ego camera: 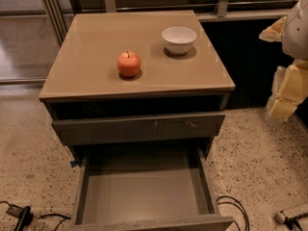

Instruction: Place apple into middle drawer

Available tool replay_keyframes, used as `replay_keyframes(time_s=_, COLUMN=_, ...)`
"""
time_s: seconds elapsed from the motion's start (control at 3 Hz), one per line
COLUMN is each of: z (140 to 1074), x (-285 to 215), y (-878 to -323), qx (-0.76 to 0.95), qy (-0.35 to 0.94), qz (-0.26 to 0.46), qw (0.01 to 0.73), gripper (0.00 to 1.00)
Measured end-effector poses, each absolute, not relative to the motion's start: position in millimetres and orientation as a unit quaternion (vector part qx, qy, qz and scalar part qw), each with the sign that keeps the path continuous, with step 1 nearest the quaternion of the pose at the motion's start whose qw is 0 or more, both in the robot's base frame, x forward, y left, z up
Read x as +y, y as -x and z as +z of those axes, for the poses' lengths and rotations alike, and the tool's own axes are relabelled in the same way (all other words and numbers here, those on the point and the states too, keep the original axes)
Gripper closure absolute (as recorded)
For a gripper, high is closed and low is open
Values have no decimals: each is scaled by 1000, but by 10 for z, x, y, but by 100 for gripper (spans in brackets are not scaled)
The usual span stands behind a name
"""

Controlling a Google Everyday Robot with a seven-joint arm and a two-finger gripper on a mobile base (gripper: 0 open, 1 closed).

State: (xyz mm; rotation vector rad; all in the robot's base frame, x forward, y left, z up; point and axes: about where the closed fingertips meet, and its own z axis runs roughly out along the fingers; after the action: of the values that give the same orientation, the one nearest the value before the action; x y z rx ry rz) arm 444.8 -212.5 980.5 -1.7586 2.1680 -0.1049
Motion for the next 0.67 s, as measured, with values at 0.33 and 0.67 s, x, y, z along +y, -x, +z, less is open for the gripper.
replay_keyframes(time_s=0.33, z=9877, x=-1986, y=-4715, qx=717, qy=669, qz=-65, qw=182, gripper=0)
replay_keyframes(time_s=0.67, z=10031, x=-1892, y=-5005, qx=690, qy=685, qz=-67, qw=222, gripper=0)
